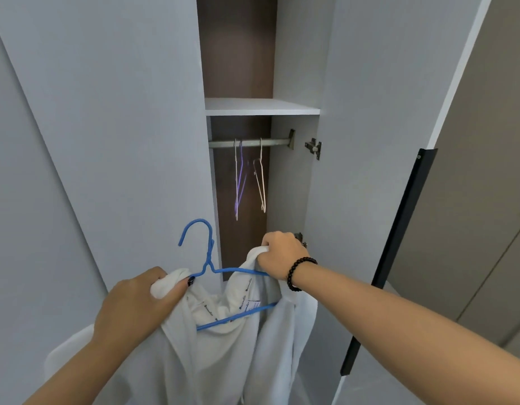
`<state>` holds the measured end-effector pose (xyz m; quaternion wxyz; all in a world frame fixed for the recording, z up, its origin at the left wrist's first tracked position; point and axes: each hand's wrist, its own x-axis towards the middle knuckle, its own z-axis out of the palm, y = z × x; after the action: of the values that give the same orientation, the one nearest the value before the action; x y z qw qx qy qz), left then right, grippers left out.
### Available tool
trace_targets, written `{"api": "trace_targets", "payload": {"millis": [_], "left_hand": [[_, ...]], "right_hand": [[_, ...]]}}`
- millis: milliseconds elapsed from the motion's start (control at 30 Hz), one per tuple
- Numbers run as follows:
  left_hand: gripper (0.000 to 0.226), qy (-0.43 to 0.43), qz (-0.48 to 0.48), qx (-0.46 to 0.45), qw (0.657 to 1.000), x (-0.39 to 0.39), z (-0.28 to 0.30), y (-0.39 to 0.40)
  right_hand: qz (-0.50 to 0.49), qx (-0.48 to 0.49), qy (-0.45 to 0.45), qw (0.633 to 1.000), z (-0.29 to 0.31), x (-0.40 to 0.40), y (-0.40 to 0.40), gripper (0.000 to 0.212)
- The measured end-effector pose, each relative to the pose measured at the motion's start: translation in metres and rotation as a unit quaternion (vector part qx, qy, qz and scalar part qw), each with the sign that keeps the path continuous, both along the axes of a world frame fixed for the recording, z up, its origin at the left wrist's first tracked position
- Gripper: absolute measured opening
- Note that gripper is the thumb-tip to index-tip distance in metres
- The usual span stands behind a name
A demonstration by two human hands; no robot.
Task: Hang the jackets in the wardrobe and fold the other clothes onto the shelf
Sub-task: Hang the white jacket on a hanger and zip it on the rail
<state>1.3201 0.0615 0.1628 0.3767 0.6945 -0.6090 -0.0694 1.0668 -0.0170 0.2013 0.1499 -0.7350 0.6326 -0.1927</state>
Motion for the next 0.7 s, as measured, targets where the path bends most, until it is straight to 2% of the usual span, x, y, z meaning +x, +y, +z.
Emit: {"api": "trace_targets", "payload": {"millis": [167,267,400,500,567,600,700], "left_hand": [[0.041,-0.009,-0.029,0.019,0.999,-0.042,0.003,0.001],[0.038,-0.050,-0.057,0.061,0.995,-0.063,0.004,-0.002],[0.031,-0.033,-0.071,0.058,0.995,-0.072,0.013,-0.010],[0.032,-0.011,-0.048,0.026,0.998,-0.075,0.018,-0.014],[0.035,0.015,-0.031,0.012,0.999,-0.078,0.019,-0.016],[0.037,0.036,-0.024,0.005,0.999,-0.081,0.018,-0.016],[0.039,0.113,-0.005,-0.017,0.993,-0.087,0.015,-0.015]], "right_hand": [[-0.072,0.038,-0.137,0.987,0.017,0.001,0.001,0.008],[-0.051,0.046,-0.190,0.979,0.022,0.007,0.005,0.012],[-0.002,0.048,-0.232,0.972,0.029,0.002,0.010,0.012],[0.020,0.044,-0.210,0.977,0.029,-0.011,0.014,0.010],[0.012,0.020,-0.199,0.980,0.025,-0.021,0.016,0.030],[0.008,0.004,-0.212,0.977,0.023,-0.027,0.016,0.036],[0.007,-0.018,-0.305,0.952,0.014,-0.048,0.021,0.037]]}}
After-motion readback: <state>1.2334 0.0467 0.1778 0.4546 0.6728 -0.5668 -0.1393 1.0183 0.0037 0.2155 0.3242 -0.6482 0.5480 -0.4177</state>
